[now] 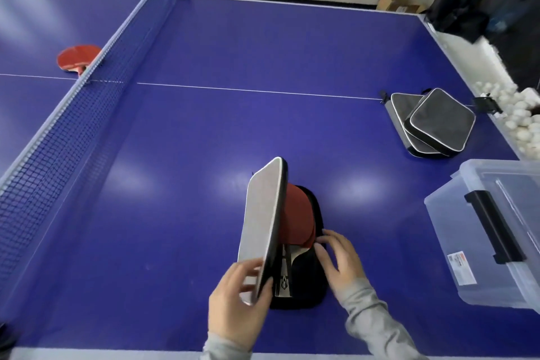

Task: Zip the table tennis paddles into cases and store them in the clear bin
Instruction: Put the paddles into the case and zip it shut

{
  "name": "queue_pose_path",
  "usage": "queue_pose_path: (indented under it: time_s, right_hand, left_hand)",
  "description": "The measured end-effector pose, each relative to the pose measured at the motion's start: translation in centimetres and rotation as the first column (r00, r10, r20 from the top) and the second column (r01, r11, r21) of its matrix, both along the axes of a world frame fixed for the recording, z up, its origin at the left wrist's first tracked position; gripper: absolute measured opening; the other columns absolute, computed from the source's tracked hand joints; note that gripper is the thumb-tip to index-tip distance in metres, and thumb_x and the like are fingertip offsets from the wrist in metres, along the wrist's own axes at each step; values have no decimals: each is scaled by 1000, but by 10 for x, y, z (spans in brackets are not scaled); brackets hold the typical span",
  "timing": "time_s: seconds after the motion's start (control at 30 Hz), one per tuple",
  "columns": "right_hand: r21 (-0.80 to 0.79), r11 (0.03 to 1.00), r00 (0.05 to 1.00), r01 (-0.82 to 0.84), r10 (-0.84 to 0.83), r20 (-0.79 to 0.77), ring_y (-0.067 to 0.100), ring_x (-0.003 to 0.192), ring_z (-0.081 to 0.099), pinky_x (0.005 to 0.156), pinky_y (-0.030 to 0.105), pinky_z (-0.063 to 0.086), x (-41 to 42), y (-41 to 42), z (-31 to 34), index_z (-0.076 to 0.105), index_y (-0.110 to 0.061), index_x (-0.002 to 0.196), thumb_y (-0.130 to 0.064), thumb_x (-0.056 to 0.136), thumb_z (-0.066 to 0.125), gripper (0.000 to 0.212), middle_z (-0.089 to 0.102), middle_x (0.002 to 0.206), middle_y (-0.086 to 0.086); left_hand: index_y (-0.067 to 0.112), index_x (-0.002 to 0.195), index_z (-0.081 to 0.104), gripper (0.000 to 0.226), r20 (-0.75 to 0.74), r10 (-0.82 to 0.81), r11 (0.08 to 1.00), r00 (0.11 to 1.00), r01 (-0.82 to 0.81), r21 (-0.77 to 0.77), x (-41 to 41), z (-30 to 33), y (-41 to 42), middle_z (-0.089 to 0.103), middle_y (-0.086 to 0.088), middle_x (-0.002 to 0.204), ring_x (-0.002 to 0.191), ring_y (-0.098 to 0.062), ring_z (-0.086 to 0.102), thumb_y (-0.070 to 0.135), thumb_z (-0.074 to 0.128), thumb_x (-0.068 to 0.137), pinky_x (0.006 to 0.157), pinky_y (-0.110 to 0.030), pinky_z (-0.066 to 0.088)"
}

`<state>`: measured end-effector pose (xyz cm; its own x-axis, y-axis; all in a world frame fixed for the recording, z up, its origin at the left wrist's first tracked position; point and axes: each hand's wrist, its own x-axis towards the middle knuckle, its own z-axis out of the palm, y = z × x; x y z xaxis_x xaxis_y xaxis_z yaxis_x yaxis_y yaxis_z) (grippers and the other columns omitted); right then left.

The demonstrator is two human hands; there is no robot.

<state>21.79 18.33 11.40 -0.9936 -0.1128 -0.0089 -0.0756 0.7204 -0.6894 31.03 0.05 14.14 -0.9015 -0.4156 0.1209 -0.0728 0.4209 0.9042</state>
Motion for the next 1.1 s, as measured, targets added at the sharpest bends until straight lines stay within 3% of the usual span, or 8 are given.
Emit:
queue_pose_path:
  time_s: [0.1,0.2,0.37,0.5,0.67,0.77,0.9,1.1]
  right_hand:
    - [-138,990,1000,23,-24,-6,26,105,57,92,21,36,-9,-26,23,67,-3,82,-12,85,63,10,60,99,-1]
    - [-124,992,999,34,-35,-8,24,98,56,81,9,34,-14,-38,30,62,2,81,-16,78,72,21,61,98,6]
    - [-77,994,996,73,-69,53,30,105,56,86,33,41,-20,-25,20,51,-7,75,-8,72,74,23,61,109,14]
    - [-91,981,978,172,-159,133,31,105,55,85,24,36,-26,-3,-1,52,-8,73,-4,72,74,23,59,109,15]
    - [-66,953,877,295,-243,415,27,98,54,81,24,36,-28,11,-37,60,-3,84,-11,78,70,14,56,107,13]
    - [-52,946,843,321,-260,470,22,81,51,74,23,36,-27,11,-48,54,-11,79,-14,79,69,15,56,94,11]
    - [-100,918,815,383,-286,504,20,76,55,75,25,40,-26,10,-56,54,-12,91,-10,80,67,17,61,96,12]
    - [-143,917,800,371,-238,550,23,91,59,91,33,46,-33,12,-63,53,-4,122,0,85,58,37,63,108,12]
  left_hand:
    - [30,90,69,23,6,-66,992,998,66,-103,-8,-2,21,64,23,87,73,4,61,27,70,67,59,-17,53]
    - [25,91,70,26,11,-121,978,993,121,-170,-13,-9,32,63,20,87,75,0,60,32,71,67,61,-20,53]
    - [33,98,65,35,65,-184,983,981,185,-6,-14,-27,18,63,19,97,90,4,59,30,79,67,76,-12,47]
    - [30,95,62,29,274,105,975,956,-153,161,-29,-48,-18,65,7,99,91,-12,62,14,76,75,76,-28,49]
    - [16,126,51,56,620,65,922,782,-285,263,-71,-71,-45,58,-3,119,104,-22,57,27,75,77,95,-37,44]
    - [15,133,44,64,665,-23,879,746,-302,369,-91,-79,-44,57,-6,122,109,-26,56,28,74,78,100,-44,44]
    - [14,130,46,65,690,-81,875,720,-281,395,-106,-88,-35,59,-3,108,100,-23,58,31,76,76,94,-36,45]
    - [13,114,59,59,729,-96,928,678,-204,312,-117,-93,-28,66,-1,100,95,-23,63,40,81,67,94,-38,49]
